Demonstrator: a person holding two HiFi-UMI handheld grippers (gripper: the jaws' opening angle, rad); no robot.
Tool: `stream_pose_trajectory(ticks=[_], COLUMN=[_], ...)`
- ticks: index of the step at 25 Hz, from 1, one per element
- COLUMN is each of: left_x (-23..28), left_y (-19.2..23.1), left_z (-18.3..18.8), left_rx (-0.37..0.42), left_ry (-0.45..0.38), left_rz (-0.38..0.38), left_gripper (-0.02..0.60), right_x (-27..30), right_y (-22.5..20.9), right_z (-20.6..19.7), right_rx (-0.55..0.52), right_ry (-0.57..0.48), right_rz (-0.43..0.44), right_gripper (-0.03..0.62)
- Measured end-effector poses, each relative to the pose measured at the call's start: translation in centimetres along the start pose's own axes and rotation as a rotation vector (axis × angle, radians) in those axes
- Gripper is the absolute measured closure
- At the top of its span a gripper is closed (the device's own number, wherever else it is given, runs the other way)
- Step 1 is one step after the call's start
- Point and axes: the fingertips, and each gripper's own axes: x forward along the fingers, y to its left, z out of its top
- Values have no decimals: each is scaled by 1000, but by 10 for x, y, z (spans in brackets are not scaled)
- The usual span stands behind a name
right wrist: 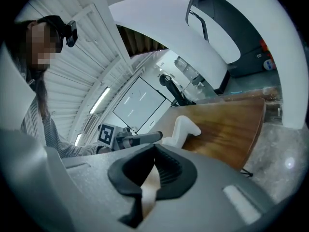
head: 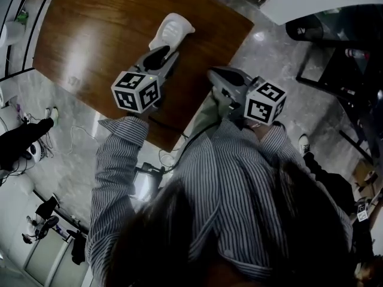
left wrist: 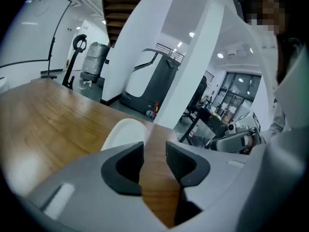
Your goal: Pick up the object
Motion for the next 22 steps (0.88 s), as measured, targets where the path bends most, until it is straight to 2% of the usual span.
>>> stream_pose_trajectory(ticks=[10,17,19,22], left_x=[31,69,84,91], left_y=[37,50,52,54], left_z=[-3,-15,-17,-16], left_rx=[199,272,302,351], left_ry=[165,292,314,337], left_rz=[112,100,112,120], left_gripper=[248,188,158,146], right_x=[2,0,-2,-4], right_y=[-32,-61,-72,-73], right_z=[-6,-4,-5,-5], right_rx=[91,132,139,139], right_ry=[-17,-19,-18,-20], right_rz=[-49,-75,-78,-81], right_gripper=[592,592,592,592])
